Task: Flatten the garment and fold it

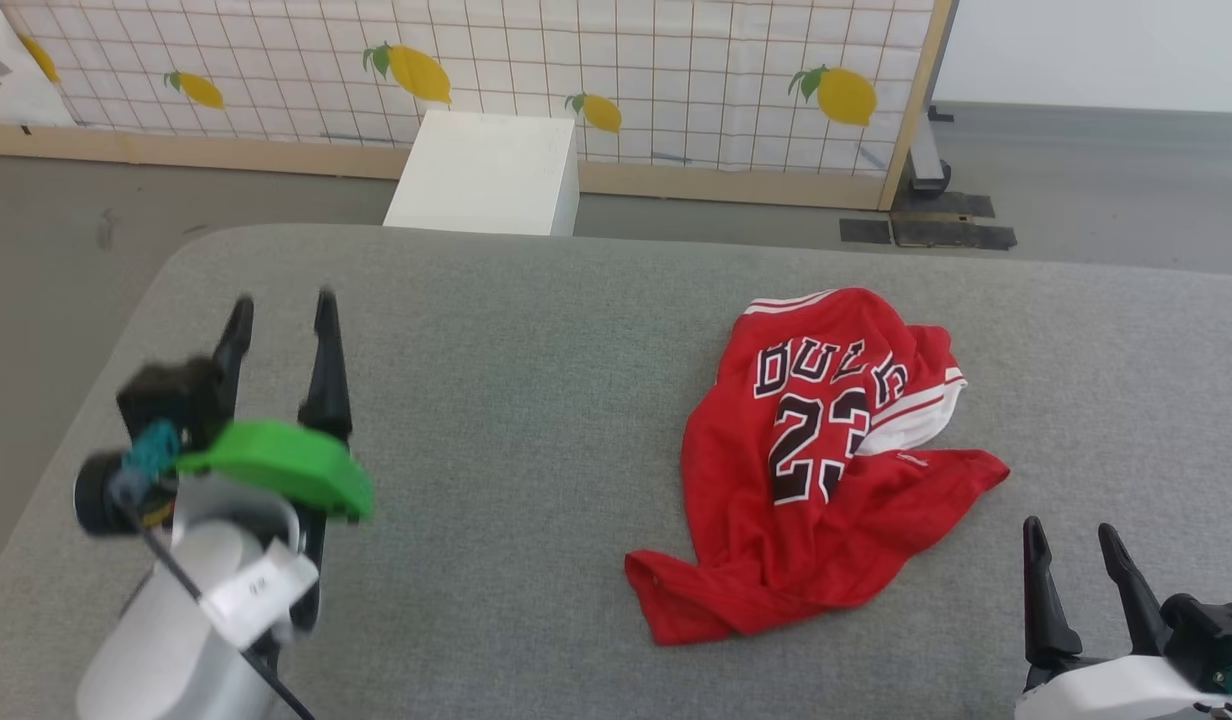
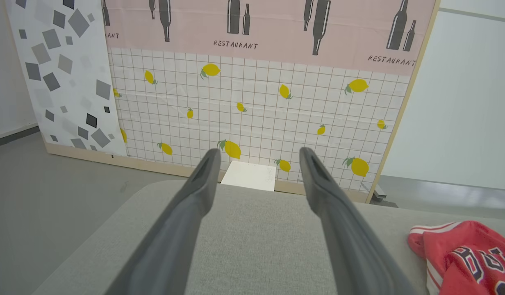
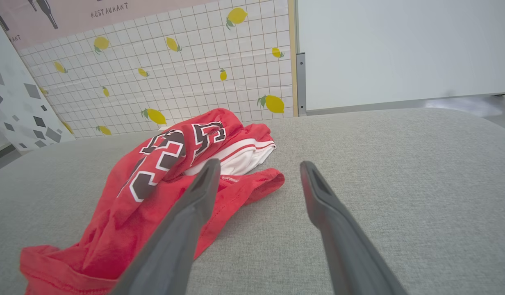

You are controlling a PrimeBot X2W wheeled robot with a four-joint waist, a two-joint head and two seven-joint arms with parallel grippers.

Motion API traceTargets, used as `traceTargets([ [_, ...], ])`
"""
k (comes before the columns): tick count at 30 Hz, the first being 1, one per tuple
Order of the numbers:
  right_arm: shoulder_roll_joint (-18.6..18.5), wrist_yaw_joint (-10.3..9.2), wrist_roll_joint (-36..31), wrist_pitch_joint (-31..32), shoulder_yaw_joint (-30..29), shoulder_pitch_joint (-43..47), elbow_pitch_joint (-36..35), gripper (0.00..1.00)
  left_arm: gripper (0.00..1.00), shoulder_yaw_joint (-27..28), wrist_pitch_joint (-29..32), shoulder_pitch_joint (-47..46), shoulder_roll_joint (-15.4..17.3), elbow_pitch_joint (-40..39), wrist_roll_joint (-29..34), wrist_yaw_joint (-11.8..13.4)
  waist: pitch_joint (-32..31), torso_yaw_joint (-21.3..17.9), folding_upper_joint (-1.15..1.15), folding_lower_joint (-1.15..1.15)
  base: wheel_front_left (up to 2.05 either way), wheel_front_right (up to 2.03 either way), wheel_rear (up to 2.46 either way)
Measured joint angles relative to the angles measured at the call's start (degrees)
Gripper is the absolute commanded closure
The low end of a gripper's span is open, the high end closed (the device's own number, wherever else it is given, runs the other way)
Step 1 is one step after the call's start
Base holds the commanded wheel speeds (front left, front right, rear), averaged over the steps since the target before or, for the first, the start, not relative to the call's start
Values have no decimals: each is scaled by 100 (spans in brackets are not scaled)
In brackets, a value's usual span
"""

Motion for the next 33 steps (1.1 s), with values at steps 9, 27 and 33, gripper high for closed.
traceTargets([
  [9, 0, 0, -1, 0, 41, -68, 16, 0, 0, 524, -25, 1452, -304, -1151, 795, 108, 154, -53, 0, 0, 0, 0, 0],
  [27, -604, 1, -673, 2855, 528, -2258, 1325, 0, 0, 1125, -30, 2006, -1373, -1379, 1564, -410, 501, 101, 0, 0, 0, 0, 0],
  [33, -1595, 1, -432, 5083, 1771, -3237, 2201, 0, 0, 1314, -30, 1941, -1823, -1241, 1880, -768, 920, 497, 0, 1, 0, 0, 0],
])
